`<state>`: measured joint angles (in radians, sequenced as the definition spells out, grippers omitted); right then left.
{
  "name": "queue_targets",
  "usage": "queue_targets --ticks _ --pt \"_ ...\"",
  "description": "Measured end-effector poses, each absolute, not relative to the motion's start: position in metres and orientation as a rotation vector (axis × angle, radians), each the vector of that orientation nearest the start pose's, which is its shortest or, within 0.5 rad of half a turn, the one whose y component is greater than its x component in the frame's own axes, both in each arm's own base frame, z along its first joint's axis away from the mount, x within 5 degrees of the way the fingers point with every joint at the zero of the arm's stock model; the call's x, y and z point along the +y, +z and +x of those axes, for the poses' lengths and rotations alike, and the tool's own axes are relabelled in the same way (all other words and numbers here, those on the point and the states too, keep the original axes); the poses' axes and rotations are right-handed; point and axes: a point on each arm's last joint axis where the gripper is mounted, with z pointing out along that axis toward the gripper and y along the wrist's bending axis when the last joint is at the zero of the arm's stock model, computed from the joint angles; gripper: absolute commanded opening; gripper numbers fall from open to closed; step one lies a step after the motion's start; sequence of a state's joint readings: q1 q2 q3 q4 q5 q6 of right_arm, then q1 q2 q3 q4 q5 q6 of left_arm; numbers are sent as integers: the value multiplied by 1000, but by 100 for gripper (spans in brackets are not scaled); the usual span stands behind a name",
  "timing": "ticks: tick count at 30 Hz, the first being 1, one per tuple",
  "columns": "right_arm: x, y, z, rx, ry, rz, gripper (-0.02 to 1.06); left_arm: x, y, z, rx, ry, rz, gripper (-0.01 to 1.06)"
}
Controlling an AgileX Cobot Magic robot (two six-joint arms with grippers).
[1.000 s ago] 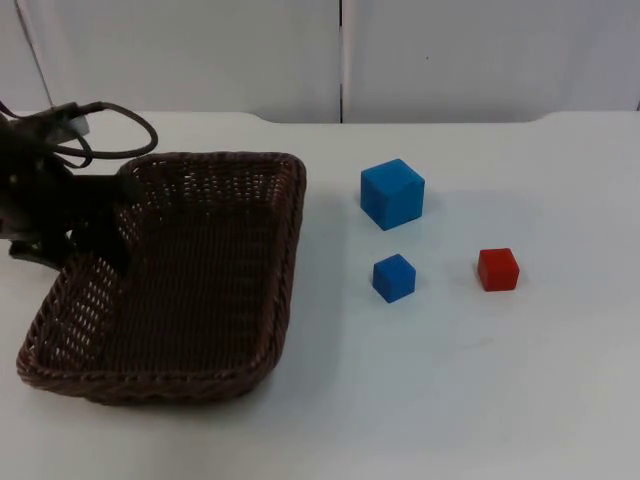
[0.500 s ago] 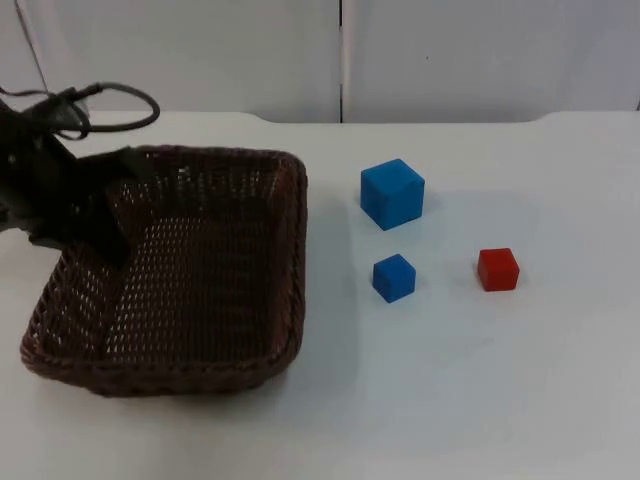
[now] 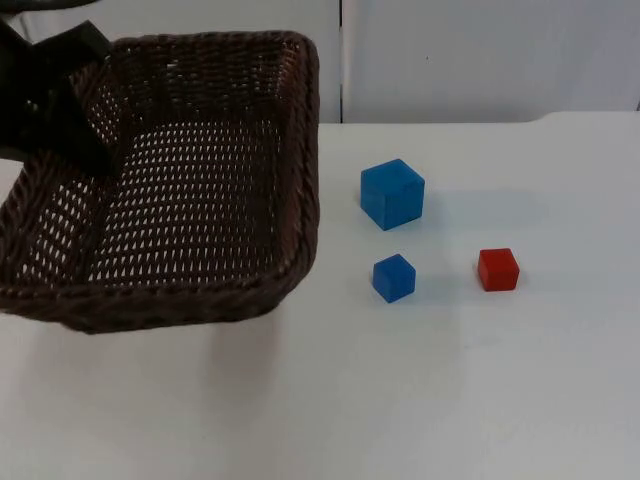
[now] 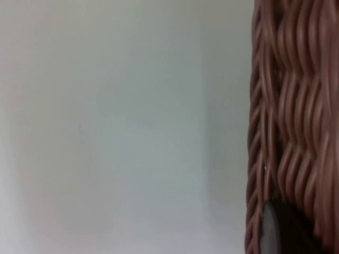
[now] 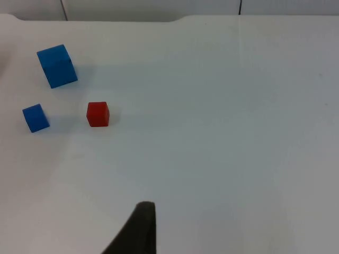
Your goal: Pick up the basket with the left hand and place the largest block into the basket with the right hand.
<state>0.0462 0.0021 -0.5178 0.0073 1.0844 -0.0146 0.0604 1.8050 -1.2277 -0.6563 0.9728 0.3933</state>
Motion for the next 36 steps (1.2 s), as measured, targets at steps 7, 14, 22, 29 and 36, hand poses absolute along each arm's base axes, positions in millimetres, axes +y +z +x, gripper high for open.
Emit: queue_targets --ticks 7,14,22,29,36 --pt "0 280 -8 2051 28 -63 105 -28 216 319 2837 -789 -38 0" --pt "0 280 -8 2051 28 -63 105 -30 206 287 2887 -800 -51 0" --pt "0 280 -8 2051 28 -63 105 -27 190 274 2919 -743 -34 0" --pt "0 280 -8 2051 28 -63 105 -27 190 275 2899 -721 1 0" --pt "0 280 -8 2051 20 -62 105 -27 190 275 2899 -721 5 0"
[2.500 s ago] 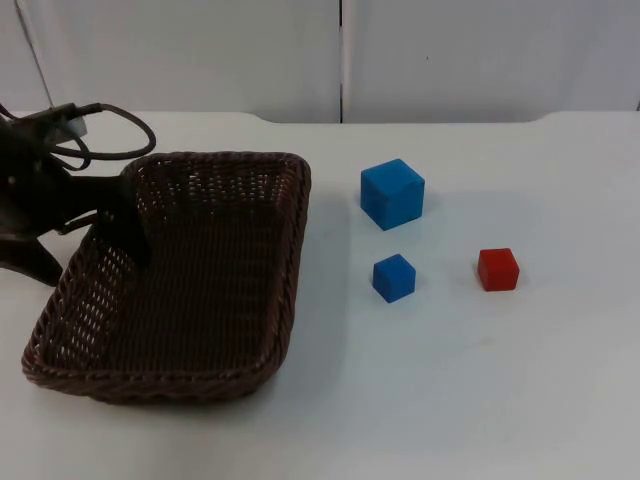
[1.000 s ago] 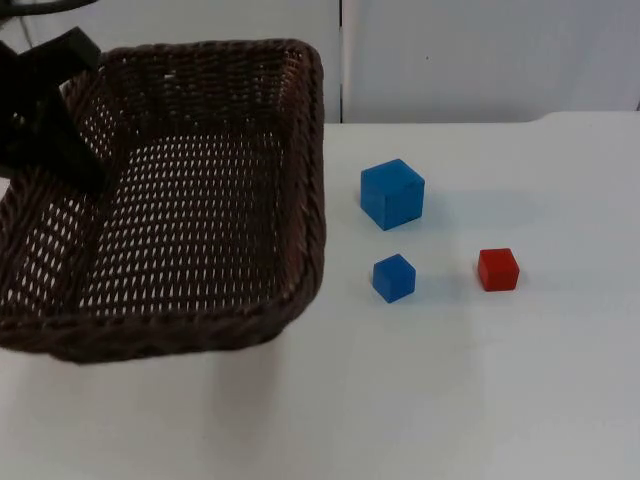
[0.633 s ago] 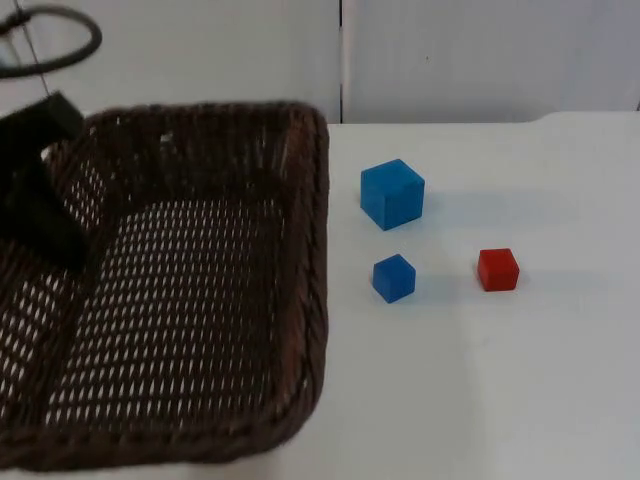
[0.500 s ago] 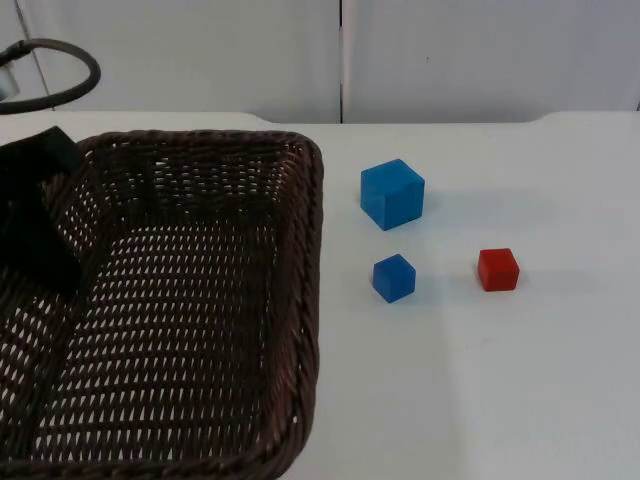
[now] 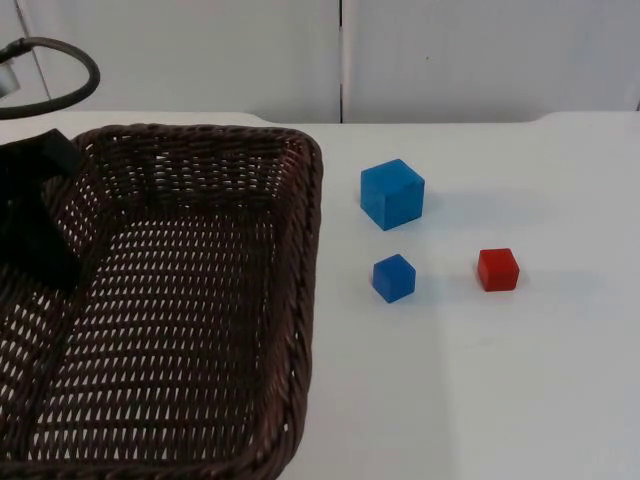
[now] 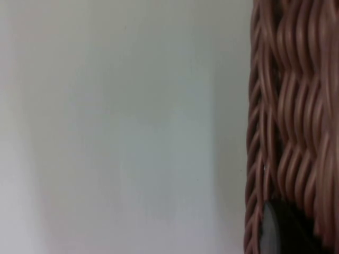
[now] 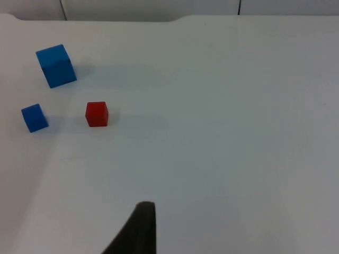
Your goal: Pick up the basket with the left hand and place the largest block into the basket with the right hand.
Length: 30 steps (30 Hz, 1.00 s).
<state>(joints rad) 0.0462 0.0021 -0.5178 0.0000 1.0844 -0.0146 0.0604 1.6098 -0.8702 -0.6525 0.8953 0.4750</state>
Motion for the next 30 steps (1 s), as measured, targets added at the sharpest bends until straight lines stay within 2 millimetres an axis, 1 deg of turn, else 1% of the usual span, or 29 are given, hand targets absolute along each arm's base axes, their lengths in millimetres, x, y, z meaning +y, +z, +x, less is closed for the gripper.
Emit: queue_targets --ticks 16,18,19,22,23,26,28,29,30 --pt "0 280 -6 2059 17 -67 105 -28 191 276 2881 -749 -2 0" --pt "0 280 0 2099 17 -68 105 -28 191 276 2880 -751 -1 0" --pt "0 280 0 2099 17 -68 105 -28 191 276 2880 -751 -1 0" --pt "1 282 15 2179 16 -71 105 -28 191 276 2880 -751 -1 0" --pt "1 282 15 2179 16 -71 105 -28 191 276 2880 -751 -1 0" --pt "1 293 29 2164 16 -70 105 -28 191 276 2880 -751 -1 0" --pt "2 301 41 2124 16 -69 105 -28 191 276 2880 -751 -1 0" --pt "2 301 41 2124 16 -69 105 -28 191 276 2880 -751 -1 0" --pt "2 304 47 2113 16 -68 105 -28 191 276 2880 -751 -1 0"
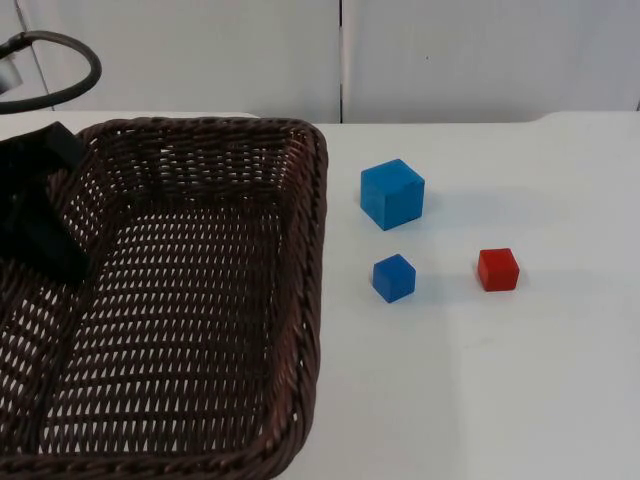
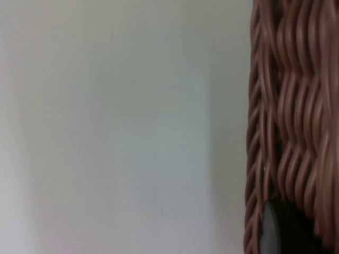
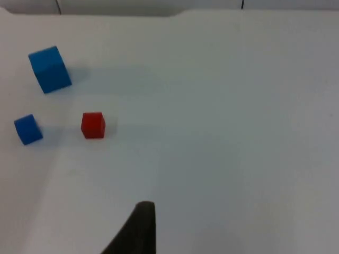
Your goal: Pick up the basket with the left hand and place the largest block into the basket with the right hand.
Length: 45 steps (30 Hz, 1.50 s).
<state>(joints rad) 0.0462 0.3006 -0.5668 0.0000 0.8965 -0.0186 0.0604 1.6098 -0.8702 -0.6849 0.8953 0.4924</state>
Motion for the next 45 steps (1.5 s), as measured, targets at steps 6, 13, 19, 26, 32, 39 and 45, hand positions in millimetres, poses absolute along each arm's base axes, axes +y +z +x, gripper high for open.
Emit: queue_targets --ticks 6,13,19,26,32,39,45 --pt "4 319 78 2120 24 -69 105 -28 191 276 2880 -751 -1 0" --pt "6 337 120 2184 18 -76 105 -28 191 276 2880 -751 -1 0" --pt "7 347 151 2230 19 -79 105 -28 191 276 2880 -751 -1 0" --pt "9 352 189 2286 17 -83 105 -28 191 276 2880 -751 -1 0" --pt "10 356 213 2305 16 -86 105 -28 191 276 2879 -751 2 0" --pt "17 359 242 2322 73 -137 105 -28 191 276 2879 -751 2 0" --pt "23 350 270 2367 132 -162 105 -28 191 276 2879 -751 2 0"
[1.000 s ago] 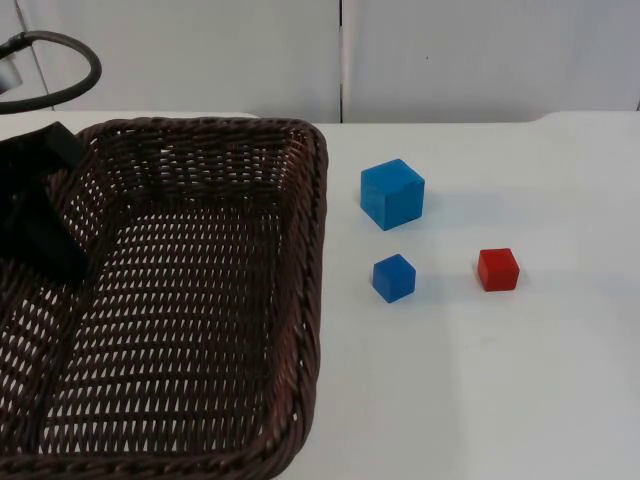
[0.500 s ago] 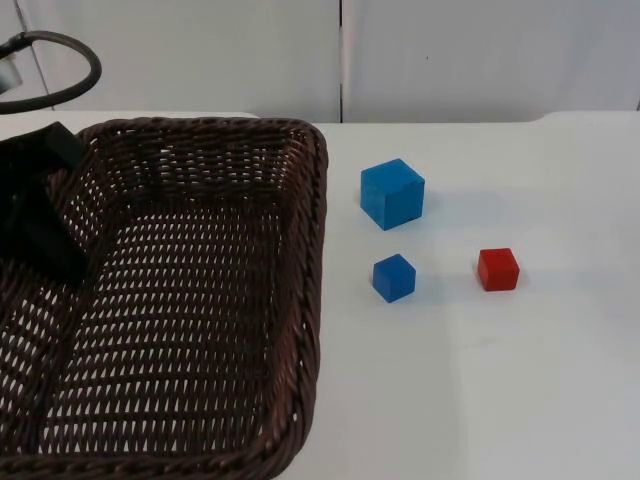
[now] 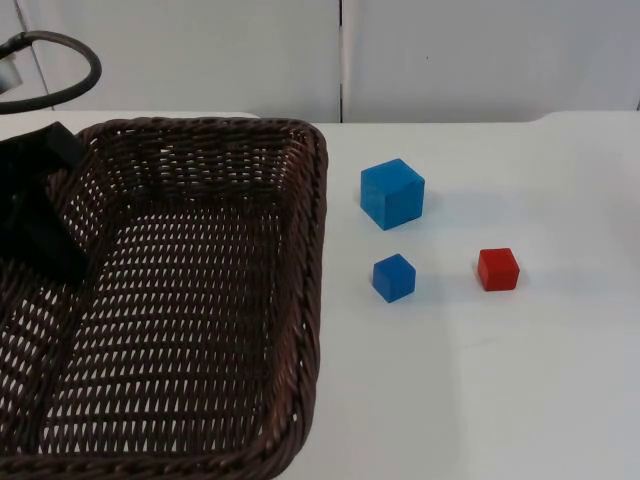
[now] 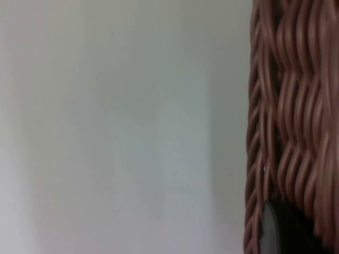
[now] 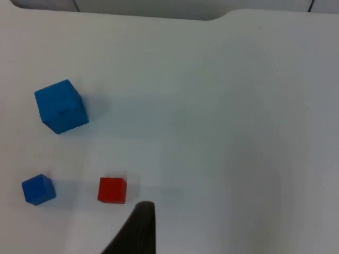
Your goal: Pick up the basket with the left hand and place the largest block into the basket with the right hand.
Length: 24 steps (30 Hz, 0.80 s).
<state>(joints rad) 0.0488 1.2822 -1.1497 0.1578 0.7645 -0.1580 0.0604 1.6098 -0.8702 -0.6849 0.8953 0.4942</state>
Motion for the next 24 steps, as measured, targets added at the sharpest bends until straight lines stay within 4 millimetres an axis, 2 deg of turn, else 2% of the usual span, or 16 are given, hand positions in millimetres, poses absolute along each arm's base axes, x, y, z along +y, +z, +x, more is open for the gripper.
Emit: queue_targets --ticks 2,6,7,10,11,13,14,16,17,19,21,24 --pt "26 347 276 2380 140 -174 105 -28 191 276 2879 -751 2 0" --pt "54 333 299 2427 178 -283 105 -28 191 276 2879 -750 5 0" --pt "54 333 299 2427 178 -283 105 -28 191 276 2879 -750 5 0" --pt "91 325 321 2439 217 -411 105 -28 191 276 2879 -750 5 0" --pt "91 325 321 2439 217 -411 105 -28 191 276 2879 -750 5 0" --pt "111 320 332 2442 217 -493 105 -28 191 276 2879 -750 5 0" --pt "129 311 343 2460 211 -560 105 -28 191 276 2879 -750 5 0" --pt "134 308 346 2463 211 -581 105 -28 191 276 2879 -750 8 0" --pt "150 302 354 2467 211 -633 105 -28 191 276 2879 -748 10 0" --pt "168 290 365 2476 200 -694 105 -28 191 276 2880 -746 11 0" --pt "175 285 369 2475 190 -719 105 -28 191 276 2880 -746 11 0" --pt "198 268 383 2474 185 -784 105 -28 190 276 2881 -744 13 0"
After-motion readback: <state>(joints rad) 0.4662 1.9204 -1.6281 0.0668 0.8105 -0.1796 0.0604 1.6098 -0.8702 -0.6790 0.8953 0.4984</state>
